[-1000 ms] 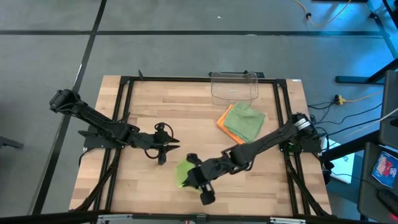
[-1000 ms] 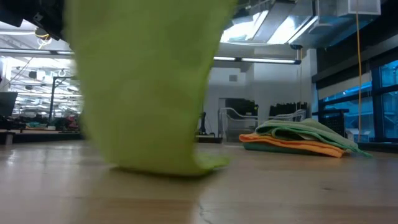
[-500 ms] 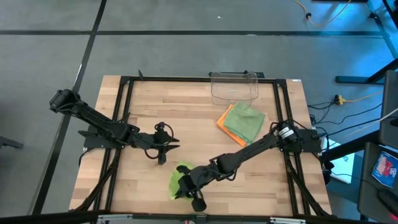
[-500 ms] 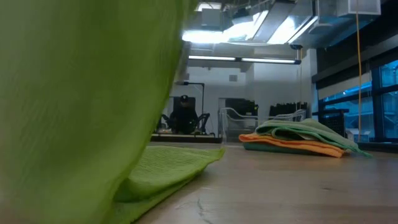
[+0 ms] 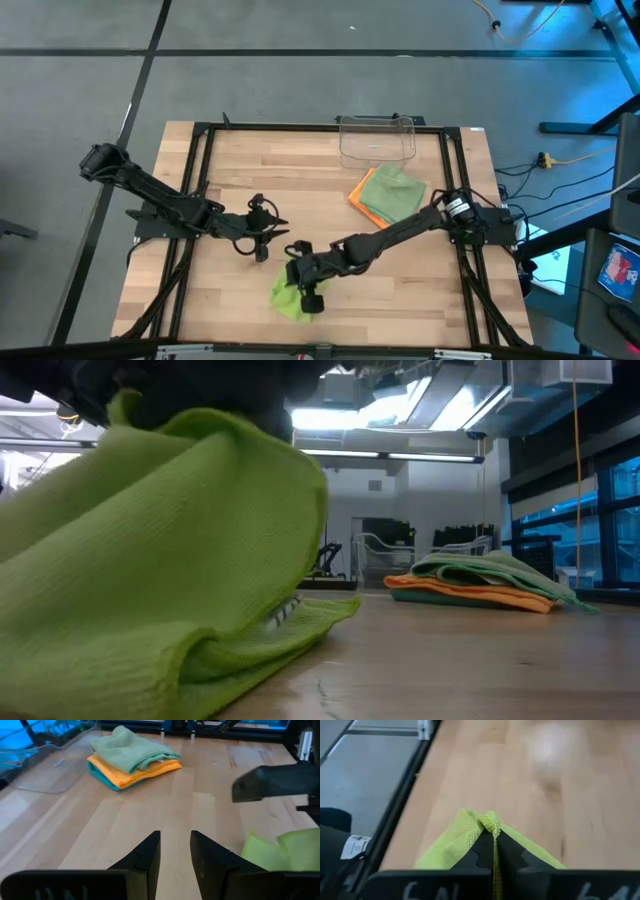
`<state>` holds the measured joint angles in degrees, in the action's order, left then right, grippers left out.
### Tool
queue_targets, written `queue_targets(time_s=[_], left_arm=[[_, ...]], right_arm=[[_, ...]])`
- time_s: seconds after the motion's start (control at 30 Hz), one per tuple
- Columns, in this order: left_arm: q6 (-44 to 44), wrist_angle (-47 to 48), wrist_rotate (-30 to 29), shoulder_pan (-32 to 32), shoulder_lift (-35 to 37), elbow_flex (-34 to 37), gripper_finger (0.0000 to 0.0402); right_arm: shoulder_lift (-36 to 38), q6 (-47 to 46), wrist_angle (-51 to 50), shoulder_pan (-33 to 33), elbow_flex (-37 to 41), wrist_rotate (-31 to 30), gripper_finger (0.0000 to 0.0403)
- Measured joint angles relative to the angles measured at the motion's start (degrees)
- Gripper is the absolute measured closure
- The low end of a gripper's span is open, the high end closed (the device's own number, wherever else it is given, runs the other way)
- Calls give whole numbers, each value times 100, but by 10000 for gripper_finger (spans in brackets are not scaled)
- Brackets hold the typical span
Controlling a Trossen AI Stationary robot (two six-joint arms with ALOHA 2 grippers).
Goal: Fold microfiber towels
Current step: Fold the light green microfiber cloth
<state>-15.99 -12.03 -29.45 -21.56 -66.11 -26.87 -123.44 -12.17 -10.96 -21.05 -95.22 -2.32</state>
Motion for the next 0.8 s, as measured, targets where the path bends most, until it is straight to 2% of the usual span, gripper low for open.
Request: queue_targets(time_s=[0.23,0.37,0.53,0.8], left_arm=[[11,0,-48,2,0,2,303],[13,0,-109,0,0,0,303],[22,0,-636,2,0,1,303],[21,1,-667,2,0,1,303]], right_arm=[[1,-267,-410,136,-2,-661,394],[1,-397,-594,181,-2,-709,373],[5,-468,-764,244,-2,-709,326],[58,-712,-1020,387,-4,-709,232]])
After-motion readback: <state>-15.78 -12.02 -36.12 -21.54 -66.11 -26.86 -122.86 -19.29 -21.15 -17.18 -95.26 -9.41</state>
